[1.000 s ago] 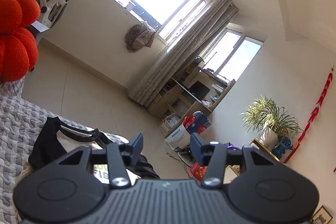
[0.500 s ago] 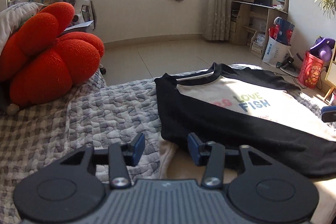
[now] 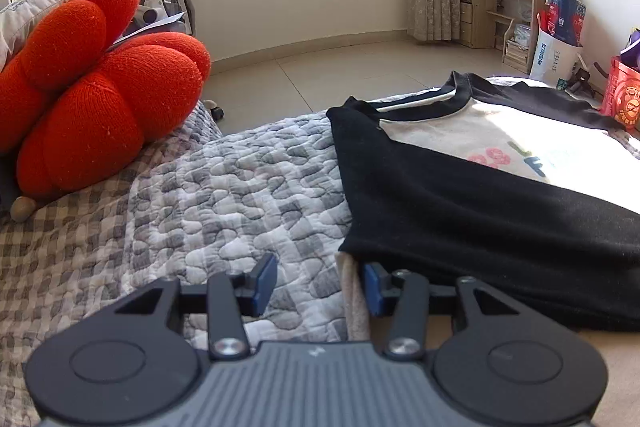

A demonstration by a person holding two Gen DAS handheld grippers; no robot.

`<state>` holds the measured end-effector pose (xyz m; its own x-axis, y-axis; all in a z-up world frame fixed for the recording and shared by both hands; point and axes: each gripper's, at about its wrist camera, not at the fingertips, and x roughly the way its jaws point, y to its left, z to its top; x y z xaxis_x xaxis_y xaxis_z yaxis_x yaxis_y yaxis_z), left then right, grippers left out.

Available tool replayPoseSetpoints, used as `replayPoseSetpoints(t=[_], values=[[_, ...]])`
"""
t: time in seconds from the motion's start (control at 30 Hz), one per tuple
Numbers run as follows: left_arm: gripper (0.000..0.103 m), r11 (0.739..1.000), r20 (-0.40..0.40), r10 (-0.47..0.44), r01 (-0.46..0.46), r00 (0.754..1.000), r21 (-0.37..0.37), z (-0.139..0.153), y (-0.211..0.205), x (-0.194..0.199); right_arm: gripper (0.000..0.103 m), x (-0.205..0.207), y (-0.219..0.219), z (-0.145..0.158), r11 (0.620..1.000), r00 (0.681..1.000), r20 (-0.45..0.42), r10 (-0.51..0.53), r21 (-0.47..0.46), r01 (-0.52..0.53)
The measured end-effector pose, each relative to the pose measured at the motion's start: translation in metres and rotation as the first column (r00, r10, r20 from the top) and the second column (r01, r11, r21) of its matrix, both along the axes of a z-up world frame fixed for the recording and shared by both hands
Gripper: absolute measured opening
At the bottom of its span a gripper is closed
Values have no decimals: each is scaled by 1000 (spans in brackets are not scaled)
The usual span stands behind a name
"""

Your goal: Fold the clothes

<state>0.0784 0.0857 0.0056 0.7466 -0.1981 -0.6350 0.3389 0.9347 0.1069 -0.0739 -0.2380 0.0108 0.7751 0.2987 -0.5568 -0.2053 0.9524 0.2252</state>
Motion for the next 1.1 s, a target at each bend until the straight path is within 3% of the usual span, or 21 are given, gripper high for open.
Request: replayPoseSetpoints(t=[0.1,0.2,0.33,0.47,0.73,0.83,0.93,1.1], values=[[33,999,21,9,-8,1000,-41,6,8,-5,56,2,2,-2,1000,1000,-7,7,0,-7],[28,986,2,38,-37,999,-162,15,21,-8,56,3,8,-5,1000,999,-21,31,-1,-31],[28,982,-78,59,-72,995,-173,1,26,-3,56,7,17,-11,998,996,-56,64,7,-64],[28,927,-199,99,-163,975,-337,-6,50,7,56,7,26,-12,994,993,-59,103,27,-102],[28,864,-221,63,-164,973,-476,3,69,1,56,8,37,-14,993,991,-62,116,20,-115],[28,868,-227,99,-195,969,-457,4,81,0,56,8,40,-15,993,991,-61,119,5,-119],[28,851,-204,63,-159,977,-501,9,84,-5,56,9,43,-17,993,991,-61,121,-3,-121],[47,901,-140,6,-66,990,-429,18,52,-11,56,10,51,-18,991,989,-50,136,-8,-137]])
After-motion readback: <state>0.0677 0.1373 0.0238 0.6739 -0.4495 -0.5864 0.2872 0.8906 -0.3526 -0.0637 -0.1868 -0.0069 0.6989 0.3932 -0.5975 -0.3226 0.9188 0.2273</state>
